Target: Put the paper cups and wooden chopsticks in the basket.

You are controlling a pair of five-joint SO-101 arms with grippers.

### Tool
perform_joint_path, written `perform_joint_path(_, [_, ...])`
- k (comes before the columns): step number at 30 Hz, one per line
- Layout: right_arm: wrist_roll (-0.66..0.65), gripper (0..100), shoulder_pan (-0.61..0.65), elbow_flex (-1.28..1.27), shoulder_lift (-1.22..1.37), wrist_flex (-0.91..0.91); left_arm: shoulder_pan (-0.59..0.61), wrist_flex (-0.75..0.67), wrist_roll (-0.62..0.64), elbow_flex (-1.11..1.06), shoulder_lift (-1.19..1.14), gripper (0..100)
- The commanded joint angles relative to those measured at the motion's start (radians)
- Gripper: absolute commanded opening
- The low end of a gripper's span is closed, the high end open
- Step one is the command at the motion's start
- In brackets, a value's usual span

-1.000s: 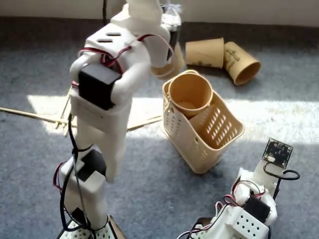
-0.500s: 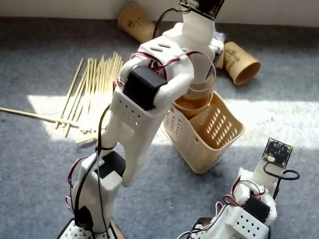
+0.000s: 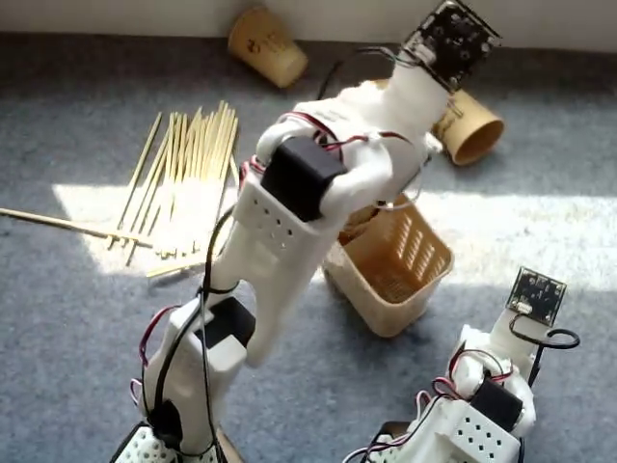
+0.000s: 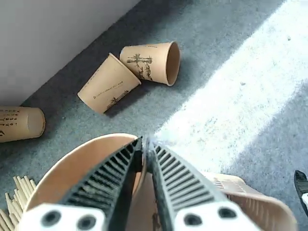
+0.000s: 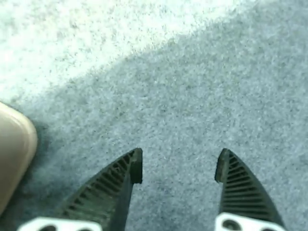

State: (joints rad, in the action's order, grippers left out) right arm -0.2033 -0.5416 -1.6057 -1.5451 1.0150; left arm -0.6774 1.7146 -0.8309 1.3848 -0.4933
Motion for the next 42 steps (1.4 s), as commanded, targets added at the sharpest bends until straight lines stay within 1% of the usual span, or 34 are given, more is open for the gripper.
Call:
perform_joint_path(1, [-0.009,24.9,0.008,0.008,-0.008,-0.021,-0.018,0.046,-0.063,0.008,-0.031,0])
perform_joint_path(5, [-0.009,24.9,0.008,0.008,-0.008,-0.019,-0.025,0.038,-0.091,0.012,-0.058,0])
perform_joint_path(7, [-0.009,24.9,0.008,0.008,-0.008,-0.019,-0.027,-0.008,-0.089,0.015,-0.058,0])
perform_joint_path(9, [-0.009,24.9,0.008,0.008,-0.008,-0.019,-0.027,-0.051,-0.084,0.064,-0.065,0])
perform_joint_path(11, [-0.009,24.9,0.008,0.008,-0.008,-0.019,-0.028,-0.054,-0.08,0.117,-0.071,0])
perform_joint_path(13, [-0.009,24.9,0.008,0.008,-0.008,-0.019,-0.024,-0.064,-0.046,0.148,-0.096,0])
perform_joint_path(17, [-0.009,24.9,0.008,0.008,-0.008,-0.021,-0.01,-0.072,-0.031,0.286,-0.177,0])
perform_joint_path(19, [-0.009,24.9,0.008,0.008,-0.008,-0.021,0.001,-0.077,0.015,0.275,-0.196,0])
perform_joint_path(32, [-0.009,24.9,0.008,0.008,-0.008,-0.021,0.05,-0.046,0.018,0.275,-0.197,0])
perform_joint_path(33, [-0.009,24.9,0.008,0.008,-0.008,-0.021,0.054,-0.046,0.021,0.277,-0.196,1])
perform_joint_path(37, [-0.009,24.9,0.008,0.008,-0.008,-0.021,0.062,-0.043,0.021,0.277,-0.194,9])
perform_joint_path(42, [-0.009,24.9,0.008,0.008,-0.008,-0.021,0.061,-0.049,0.017,0.277,-0.194,9])
